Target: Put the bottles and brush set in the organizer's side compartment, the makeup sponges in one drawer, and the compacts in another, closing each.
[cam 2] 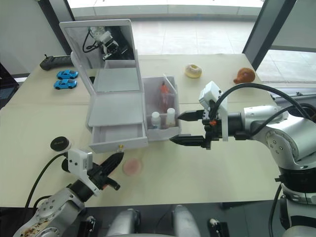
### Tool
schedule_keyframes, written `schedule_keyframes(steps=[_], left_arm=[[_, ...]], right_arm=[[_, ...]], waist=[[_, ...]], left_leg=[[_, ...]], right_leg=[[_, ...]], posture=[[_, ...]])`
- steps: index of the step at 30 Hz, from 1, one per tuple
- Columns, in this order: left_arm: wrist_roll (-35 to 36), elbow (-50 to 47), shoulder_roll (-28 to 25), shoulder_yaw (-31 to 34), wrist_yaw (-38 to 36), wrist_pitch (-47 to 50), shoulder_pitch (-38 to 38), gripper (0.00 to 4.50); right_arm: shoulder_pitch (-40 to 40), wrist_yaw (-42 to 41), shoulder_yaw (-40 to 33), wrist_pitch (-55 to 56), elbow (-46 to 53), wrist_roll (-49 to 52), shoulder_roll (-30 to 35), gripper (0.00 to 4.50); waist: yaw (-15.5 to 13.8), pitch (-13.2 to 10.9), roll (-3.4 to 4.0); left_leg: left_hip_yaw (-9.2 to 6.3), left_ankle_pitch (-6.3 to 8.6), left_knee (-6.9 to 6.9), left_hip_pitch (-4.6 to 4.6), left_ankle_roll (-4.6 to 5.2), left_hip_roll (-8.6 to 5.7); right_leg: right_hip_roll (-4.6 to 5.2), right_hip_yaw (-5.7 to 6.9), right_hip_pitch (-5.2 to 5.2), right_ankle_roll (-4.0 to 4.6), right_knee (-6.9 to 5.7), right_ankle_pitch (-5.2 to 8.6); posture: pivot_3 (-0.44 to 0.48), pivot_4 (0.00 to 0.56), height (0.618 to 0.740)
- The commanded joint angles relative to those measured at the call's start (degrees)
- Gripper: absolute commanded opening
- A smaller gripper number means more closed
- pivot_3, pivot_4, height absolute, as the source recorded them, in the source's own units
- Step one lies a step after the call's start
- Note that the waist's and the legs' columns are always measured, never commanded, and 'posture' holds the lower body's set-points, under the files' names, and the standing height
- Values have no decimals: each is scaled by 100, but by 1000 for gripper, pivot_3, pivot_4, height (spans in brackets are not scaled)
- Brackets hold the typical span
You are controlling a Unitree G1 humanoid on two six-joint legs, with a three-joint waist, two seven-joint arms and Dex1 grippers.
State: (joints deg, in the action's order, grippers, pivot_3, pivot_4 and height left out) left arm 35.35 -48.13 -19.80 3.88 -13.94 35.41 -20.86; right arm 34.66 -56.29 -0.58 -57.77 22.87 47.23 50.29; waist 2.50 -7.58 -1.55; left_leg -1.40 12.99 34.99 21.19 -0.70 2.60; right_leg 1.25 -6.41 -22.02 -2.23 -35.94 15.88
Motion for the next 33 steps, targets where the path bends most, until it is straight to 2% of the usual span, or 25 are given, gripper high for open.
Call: schedule_keyframes(steps=[1, 9, 19, 23, 26, 33], left_arm=[[101, -338, 129, 172, 257, -97, 224, 26], [364, -410, 82, 308, 300, -80, 82, 26], [455, -227, -346, 692, -511, -477, -689, 26], [398, -122, -281, 739, -590, -691, -728, 26], [519, -135, -141, 660, -702, -855, -791, 614], [-271, 179, 138, 151, -342, -1116, -494, 2834]], right_arm=[[89, -23, -87, 161, 45, -31, 1, 4500], [14, 16, -101, 181, 99, -89, -40, 4500], [-17, 62, -82, 182, 111, -118, -95, 4500], [-8, 60, -75, 180, 94, -135, -116, 4500], [18, 66, -74, 158, 100, -129, -138, 4500], [179, -23, 0, 140, 9, -158, -139, 4500]], waist=[[-5, 0, 0], [0, -1, -1], [2, 0, -1], [-1, -1, 0], [-1, -1, 0], [-2, -1, 0]], left_leg=[[0, 0, 1, 0, 0, 0], [0, 0, 1, 2, 0, 0], [3, 0, -1, -1, 0, 1], [3, 0, -2, 0, 0, 1], [6, 0, -2, 1, 0, 1], [7, 0, -2, 0, 0, 0]], right_leg=[[0, 0, 0, 0, 0, 0], [0, -1, -1, 3, 0, -2], [1, -2, -2, 2, 1, 1], [1, -2, -4, 6, 6, 4], [2, -4, -3, 6, 8, 4], [1, -6, -3, 6, 8, 4]], posture=[[0, 150, 740], [0, 150, 740], [0, 150, 740], [0, 150, 740], [0, 150, 740], [0, 150, 740]])
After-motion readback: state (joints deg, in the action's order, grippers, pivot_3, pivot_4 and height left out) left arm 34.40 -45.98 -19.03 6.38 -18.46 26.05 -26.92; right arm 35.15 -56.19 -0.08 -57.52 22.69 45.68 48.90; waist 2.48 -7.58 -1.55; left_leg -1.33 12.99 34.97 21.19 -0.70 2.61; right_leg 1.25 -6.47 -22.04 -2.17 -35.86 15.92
